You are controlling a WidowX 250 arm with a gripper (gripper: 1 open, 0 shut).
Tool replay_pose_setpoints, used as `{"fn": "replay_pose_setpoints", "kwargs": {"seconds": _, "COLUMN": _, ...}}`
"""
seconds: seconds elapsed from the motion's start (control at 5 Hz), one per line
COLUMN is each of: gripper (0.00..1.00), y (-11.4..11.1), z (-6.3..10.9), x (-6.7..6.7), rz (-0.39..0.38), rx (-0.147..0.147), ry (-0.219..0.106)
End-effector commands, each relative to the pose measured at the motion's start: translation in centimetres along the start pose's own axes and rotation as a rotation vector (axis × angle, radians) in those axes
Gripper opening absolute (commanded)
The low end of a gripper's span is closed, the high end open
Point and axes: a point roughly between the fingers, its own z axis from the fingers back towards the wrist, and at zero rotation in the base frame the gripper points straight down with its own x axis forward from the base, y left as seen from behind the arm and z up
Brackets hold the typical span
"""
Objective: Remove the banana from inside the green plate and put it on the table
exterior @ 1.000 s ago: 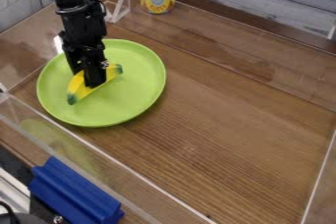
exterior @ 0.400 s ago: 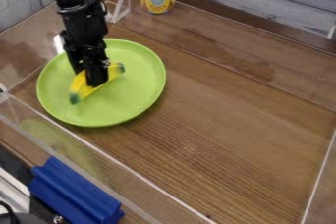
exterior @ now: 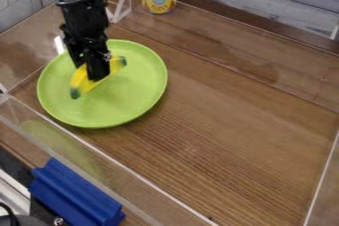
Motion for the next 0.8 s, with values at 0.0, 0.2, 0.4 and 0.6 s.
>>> {"fn": "replay_pose_setpoints", "kwargs": {"seconds": 0.0, "gripper": 0.0, "y": -1.7, "z": 2.4, "x": 0.7, "rz": -0.029, "rx": 0.048, "ry": -0.057}}
{"fn": "replay_pose_setpoints", "kwargs": {"seconds": 0.2, "gripper": 0.0, "y": -4.6, "z": 2.9, "x": 1.4, "rz": -0.064, "rx": 0.052, "ry": -0.074}}
{"fn": "replay_pose_setpoints", "kwargs": {"seconds": 0.4, "gripper": 0.0, "y": -8.1, "z": 2.5, "x": 2.4, "rz": -0.11, "rx": 0.049, "ry": -0.074}}
{"fn": "replay_pose_setpoints", "kwargs": {"seconds": 0.6, "gripper": 0.0, "y": -11.2, "z": 1.9, "x": 3.2, "rz": -0.131, "rx": 0.049, "ry": -0.077}}
